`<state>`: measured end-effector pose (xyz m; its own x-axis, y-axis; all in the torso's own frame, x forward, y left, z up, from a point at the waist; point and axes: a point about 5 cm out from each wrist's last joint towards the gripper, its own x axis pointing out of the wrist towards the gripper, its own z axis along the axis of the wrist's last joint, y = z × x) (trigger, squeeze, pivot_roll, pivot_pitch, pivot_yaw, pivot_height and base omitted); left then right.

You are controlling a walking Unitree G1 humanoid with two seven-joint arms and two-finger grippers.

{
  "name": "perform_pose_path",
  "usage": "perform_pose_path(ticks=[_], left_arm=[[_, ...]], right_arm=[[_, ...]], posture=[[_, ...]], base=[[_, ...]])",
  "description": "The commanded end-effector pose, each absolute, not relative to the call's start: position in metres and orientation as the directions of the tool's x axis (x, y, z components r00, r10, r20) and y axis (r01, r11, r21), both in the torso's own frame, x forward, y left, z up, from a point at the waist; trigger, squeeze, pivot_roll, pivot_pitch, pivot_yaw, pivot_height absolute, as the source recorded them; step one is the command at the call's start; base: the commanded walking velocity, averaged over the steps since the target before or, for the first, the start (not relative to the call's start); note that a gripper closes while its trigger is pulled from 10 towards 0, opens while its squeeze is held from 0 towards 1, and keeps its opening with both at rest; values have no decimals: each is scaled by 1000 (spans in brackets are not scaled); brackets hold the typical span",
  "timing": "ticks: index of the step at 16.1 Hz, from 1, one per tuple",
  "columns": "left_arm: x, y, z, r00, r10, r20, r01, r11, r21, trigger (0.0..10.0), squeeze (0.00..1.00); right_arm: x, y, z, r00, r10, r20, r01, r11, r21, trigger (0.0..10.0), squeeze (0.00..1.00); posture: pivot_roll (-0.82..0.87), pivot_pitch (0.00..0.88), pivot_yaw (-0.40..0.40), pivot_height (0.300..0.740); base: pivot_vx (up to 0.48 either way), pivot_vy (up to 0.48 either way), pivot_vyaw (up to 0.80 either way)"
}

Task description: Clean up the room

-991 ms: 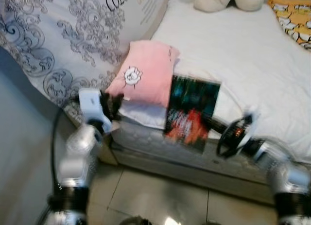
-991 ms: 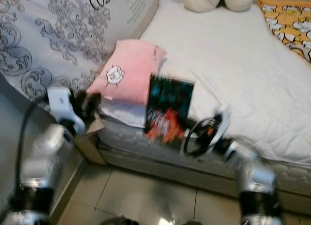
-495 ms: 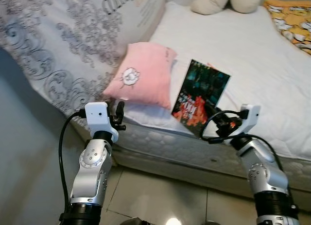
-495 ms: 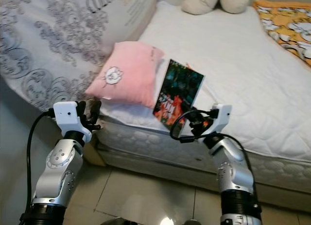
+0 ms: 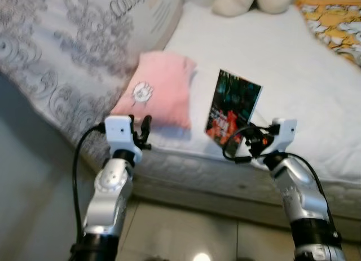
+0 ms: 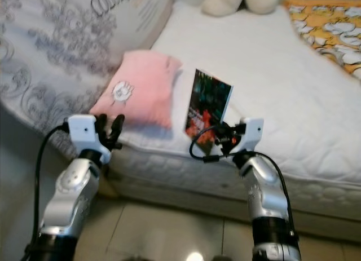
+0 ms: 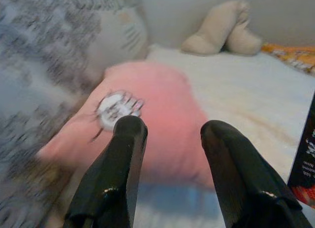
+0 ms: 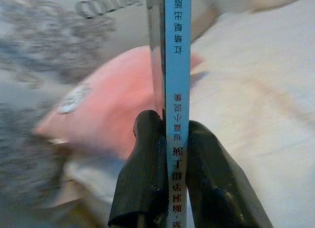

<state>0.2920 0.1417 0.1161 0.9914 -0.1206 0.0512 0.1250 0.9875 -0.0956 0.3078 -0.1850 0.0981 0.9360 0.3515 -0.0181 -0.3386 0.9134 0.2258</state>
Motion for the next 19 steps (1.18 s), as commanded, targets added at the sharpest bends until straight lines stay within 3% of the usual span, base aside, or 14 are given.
perform_pose_path(ticks=[1, 2, 6, 14, 19], left_arm=[[294, 139, 119, 987, -147, 70, 153, 984, -95, 10000, 0], [294, 139, 114, 983, -179, 49, 182, 981, -70, 10000, 0], [301, 143, 109, 990, -136, 22, 138, 987, -83, 10000, 0], [302, 138, 112, 989, -136, 49, 140, 986, -93, 10000, 0], [304, 144, 104, 990, -140, 24, 141, 987, -74, 10000, 0]], right_arm=[[311, -190, 109, 948, 316, 19, -316, 937, 151, 0, 0], [308, -188, 107, 945, 326, -2, -326, 944, 59, 0, 0], [308, -183, 103, 943, 332, -3, -332, 943, 37, 0, 0], [312, -173, 101, 933, 360, -20, -360, 933, 9, 0, 0], [311, -179, 95, 945, 325, -39, -325, 946, 1, 0, 0]], posture=[[-167, 0, 138, 740], [-176, 0, 135, 740], [-180, 0, 129, 740], [-171, 0, 123, 740], [-179, 0, 126, 740]], base=[[341, -334, 0], [311, 0, 0], [0, 0, -780], [0, 0, 0], [0, 0, -783]])
